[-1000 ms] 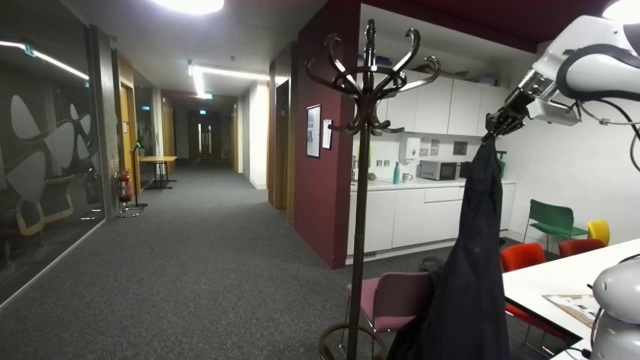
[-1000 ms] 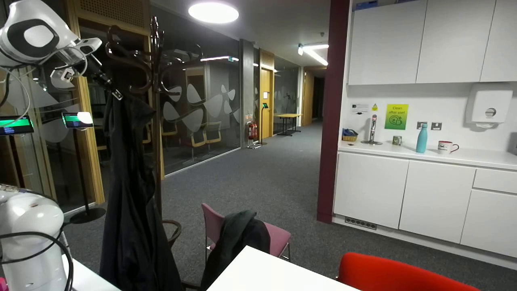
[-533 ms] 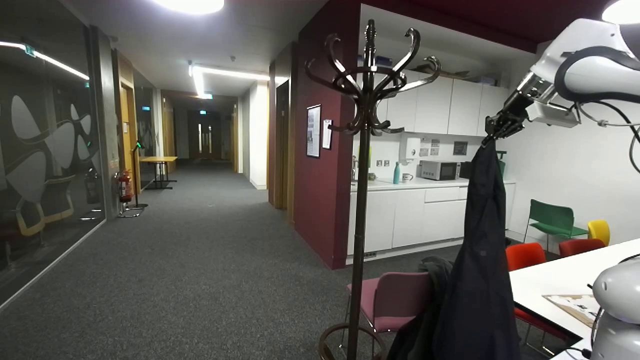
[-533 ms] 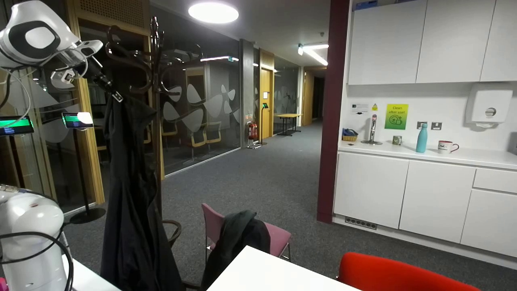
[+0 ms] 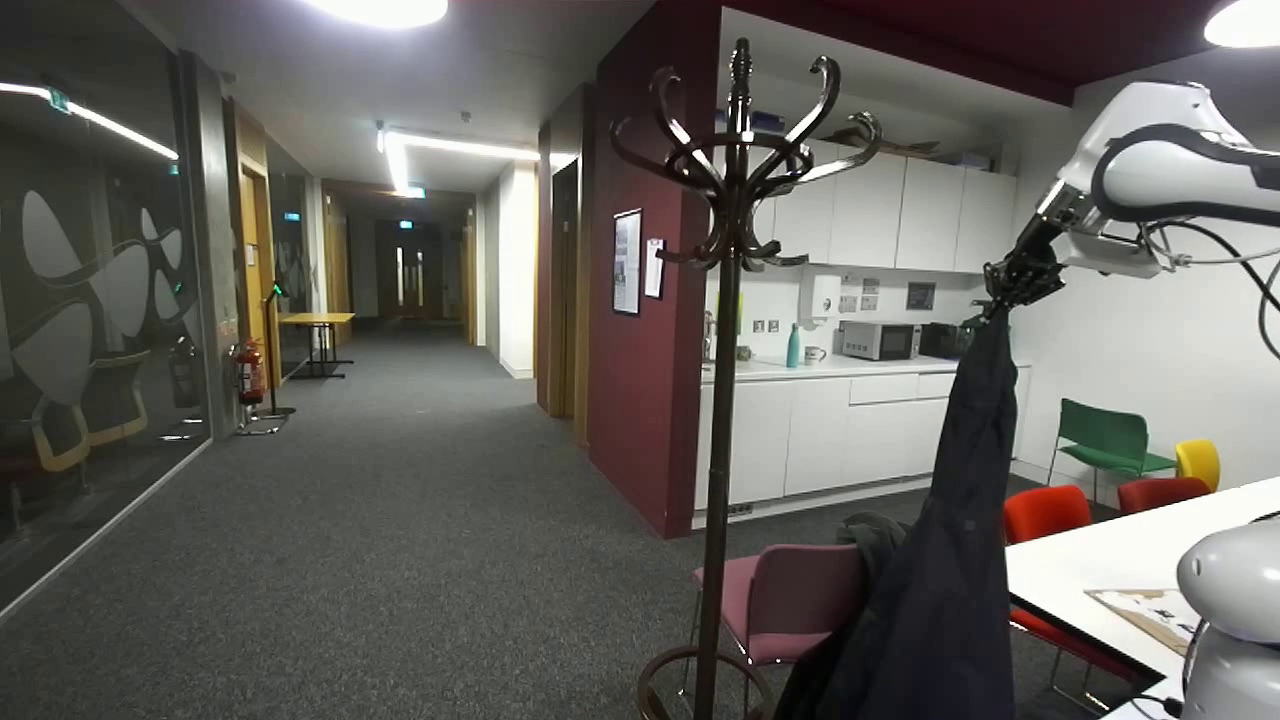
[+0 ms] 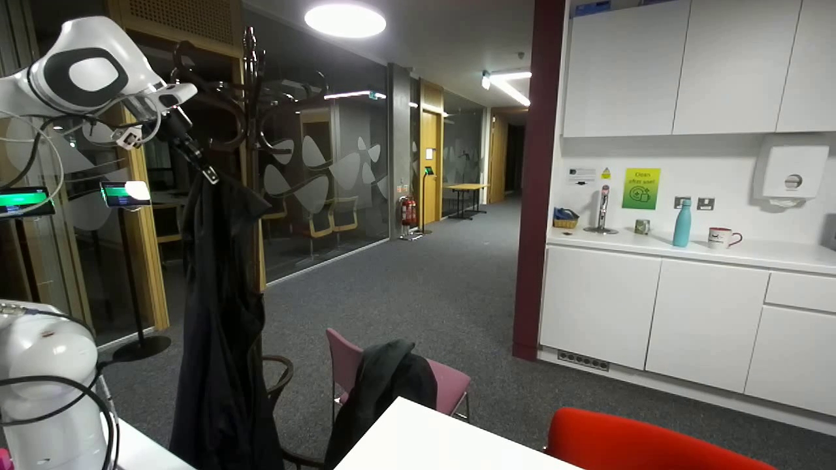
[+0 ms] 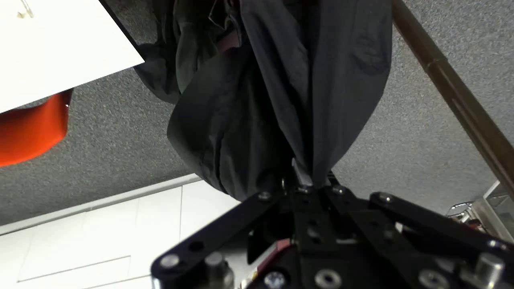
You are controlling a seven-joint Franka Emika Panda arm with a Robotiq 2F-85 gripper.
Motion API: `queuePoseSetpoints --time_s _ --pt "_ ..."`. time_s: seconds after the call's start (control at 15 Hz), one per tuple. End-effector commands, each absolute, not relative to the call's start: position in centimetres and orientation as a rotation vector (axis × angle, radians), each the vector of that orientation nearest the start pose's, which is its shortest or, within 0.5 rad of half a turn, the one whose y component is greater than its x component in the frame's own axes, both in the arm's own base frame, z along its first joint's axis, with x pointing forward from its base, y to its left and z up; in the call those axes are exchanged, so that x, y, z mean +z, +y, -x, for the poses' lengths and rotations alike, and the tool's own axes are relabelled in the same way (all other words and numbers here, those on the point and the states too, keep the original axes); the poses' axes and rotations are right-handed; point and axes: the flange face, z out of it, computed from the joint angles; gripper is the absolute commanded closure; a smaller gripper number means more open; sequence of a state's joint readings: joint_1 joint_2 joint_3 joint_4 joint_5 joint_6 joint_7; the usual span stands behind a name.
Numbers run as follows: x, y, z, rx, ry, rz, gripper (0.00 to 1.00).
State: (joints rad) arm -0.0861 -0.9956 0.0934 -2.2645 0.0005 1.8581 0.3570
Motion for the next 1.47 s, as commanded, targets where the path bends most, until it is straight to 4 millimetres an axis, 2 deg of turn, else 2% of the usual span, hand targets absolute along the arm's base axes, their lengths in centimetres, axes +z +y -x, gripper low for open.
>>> queuePoseSetpoints --time_s 0.0,0.73,1.13,1.33,1.4 --pt "72.7 -0.3 -26.9 -0.887 0.594 2.940 1.00" --pt "70.2 -4.9 -30.5 -0.734 0.721 2.934 1.00" --pt "70.1 -8.4 -32.3 -0.694 0.706 2.925 1.00" --pt "70.2 -9.5 -32.6 -0.706 0.685 2.922 1.00" --pt "68.2 -8.6 -32.1 -0.629 0.710 2.928 0.98"
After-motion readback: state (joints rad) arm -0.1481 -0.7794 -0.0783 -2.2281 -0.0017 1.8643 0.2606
